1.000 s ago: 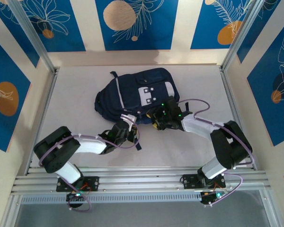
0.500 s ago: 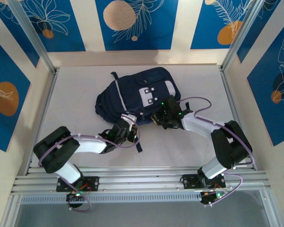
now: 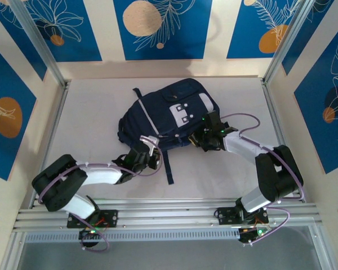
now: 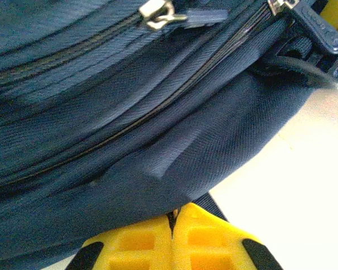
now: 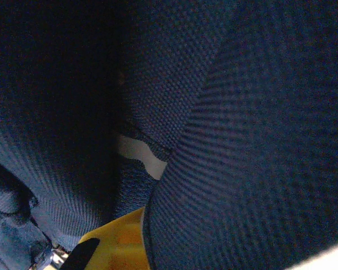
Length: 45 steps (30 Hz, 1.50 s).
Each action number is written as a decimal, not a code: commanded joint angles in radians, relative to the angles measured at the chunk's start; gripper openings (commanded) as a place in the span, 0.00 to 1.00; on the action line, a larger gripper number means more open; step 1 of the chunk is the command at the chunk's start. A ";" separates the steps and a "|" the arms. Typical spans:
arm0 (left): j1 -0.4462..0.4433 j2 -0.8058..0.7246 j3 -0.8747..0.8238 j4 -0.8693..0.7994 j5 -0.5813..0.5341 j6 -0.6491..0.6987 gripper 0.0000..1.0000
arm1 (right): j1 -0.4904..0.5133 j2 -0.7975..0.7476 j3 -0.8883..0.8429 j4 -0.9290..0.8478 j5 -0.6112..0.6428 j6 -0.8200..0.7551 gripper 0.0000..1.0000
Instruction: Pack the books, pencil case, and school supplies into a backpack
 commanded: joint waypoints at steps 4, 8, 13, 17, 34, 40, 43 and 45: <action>0.030 -0.057 -0.046 -0.069 -0.036 -0.008 0.00 | -0.106 -0.026 0.064 -0.137 0.174 -0.058 0.00; 0.032 -0.093 -0.068 -0.081 -0.048 -0.008 0.00 | -0.150 0.000 0.124 -0.201 0.215 -0.064 0.00; 0.032 -0.138 -0.079 -0.112 -0.040 -0.007 0.00 | -0.201 0.047 0.192 -0.222 0.233 -0.103 0.00; 0.032 -0.151 -0.072 -0.127 -0.001 -0.009 0.00 | -0.189 0.074 0.248 -0.247 0.183 -0.159 0.31; -0.027 -0.126 -0.022 -0.120 0.173 -0.016 0.00 | 0.187 -0.315 -0.077 -0.215 0.065 0.064 0.42; -0.069 -0.107 -0.002 -0.109 0.172 -0.012 0.00 | 0.239 -0.211 -0.086 -0.079 0.052 0.115 0.45; -0.094 -0.107 0.010 -0.115 0.162 -0.012 0.00 | 0.264 -0.165 -0.039 -0.074 0.079 0.093 0.45; -0.111 -0.102 0.016 -0.114 0.157 -0.017 0.00 | 0.284 -0.136 -0.018 -0.070 0.091 0.093 0.45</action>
